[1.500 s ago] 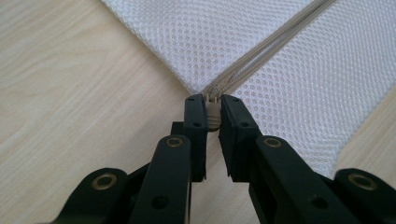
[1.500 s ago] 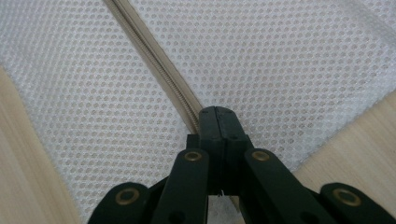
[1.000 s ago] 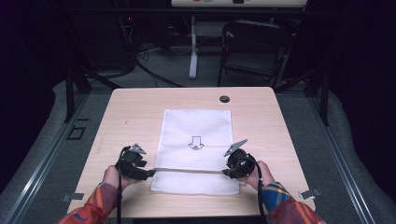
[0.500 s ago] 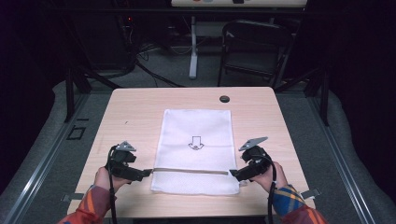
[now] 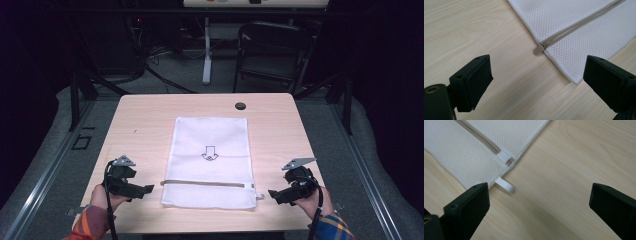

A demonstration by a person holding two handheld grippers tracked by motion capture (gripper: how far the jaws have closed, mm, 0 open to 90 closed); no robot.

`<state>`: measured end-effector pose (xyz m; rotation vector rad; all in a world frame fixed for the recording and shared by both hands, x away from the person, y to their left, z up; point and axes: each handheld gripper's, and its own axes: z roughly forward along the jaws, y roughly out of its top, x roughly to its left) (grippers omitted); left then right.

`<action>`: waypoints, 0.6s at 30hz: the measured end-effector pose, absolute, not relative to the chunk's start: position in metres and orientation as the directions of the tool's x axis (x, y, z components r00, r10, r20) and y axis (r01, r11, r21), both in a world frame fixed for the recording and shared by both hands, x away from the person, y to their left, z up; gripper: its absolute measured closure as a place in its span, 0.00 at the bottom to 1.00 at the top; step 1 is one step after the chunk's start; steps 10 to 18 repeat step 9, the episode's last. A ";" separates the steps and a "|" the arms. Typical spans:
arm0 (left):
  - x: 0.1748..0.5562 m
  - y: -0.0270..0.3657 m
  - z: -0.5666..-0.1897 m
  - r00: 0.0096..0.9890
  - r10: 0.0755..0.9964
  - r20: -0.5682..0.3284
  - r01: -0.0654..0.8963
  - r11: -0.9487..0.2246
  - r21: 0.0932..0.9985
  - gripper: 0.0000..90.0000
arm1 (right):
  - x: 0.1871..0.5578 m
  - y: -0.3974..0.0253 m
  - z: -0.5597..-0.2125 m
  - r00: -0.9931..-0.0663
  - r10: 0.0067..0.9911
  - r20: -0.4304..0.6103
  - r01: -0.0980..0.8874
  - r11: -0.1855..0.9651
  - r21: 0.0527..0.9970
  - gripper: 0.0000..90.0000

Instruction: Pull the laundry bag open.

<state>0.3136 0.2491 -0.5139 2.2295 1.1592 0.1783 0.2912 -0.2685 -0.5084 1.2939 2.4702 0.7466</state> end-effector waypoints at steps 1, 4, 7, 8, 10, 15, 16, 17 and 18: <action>0.314 0.249 -0.515 0.603 0.782 -0.157 0.701 -0.427 0.571 0.08 | 0.290 -0.270 -0.510 -0.573 0.820 0.008 0.693 0.479 0.540 0.00; 0.316 0.250 -0.517 0.602 0.782 -0.160 0.707 -0.430 0.561 0.08 | 0.289 -0.273 -0.513 -0.577 0.817 0.022 0.700 0.480 0.529 0.00; 0.317 0.251 -0.519 0.600 0.784 -0.159 0.712 -0.432 0.553 0.07 | 0.289 -0.273 -0.514 -0.577 0.817 0.017 0.702 0.484 0.523 0.00; 0.318 0.252 -0.520 0.598 0.786 -0.159 0.715 -0.432 0.550 0.07 | 0.290 -0.274 -0.514 -0.576 0.817 0.011 0.703 0.488 0.517 0.00; 0.318 0.252 -0.521 0.590 0.791 -0.159 0.719 -0.427 0.548 0.07 | 0.290 -0.274 -0.515 -0.579 0.815 0.014 0.701 0.489 0.519 0.00; 0.318 0.252 -0.521 0.590 0.791 -0.159 0.719 -0.427 0.548 0.07 | 0.290 -0.274 -0.515 -0.579 0.815 0.014 0.701 0.489 0.519 0.00; 0.318 0.252 -0.521 0.590 0.791 -0.159 0.719 -0.427 0.548 0.07 | 0.290 -0.274 -0.515 -0.579 0.815 0.014 0.701 0.489 0.519 0.00; 0.318 0.252 -0.521 0.590 0.791 -0.159 0.719 -0.427 0.548 0.07 | 0.290 -0.274 -0.515 -0.579 0.815 0.014 0.701 0.489 0.519 0.00; 0.318 0.252 -0.521 0.590 0.791 -0.159 0.719 -0.427 0.548 0.07 | 0.290 -0.274 -0.515 -0.579 0.815 0.014 0.701 0.489 0.519 0.00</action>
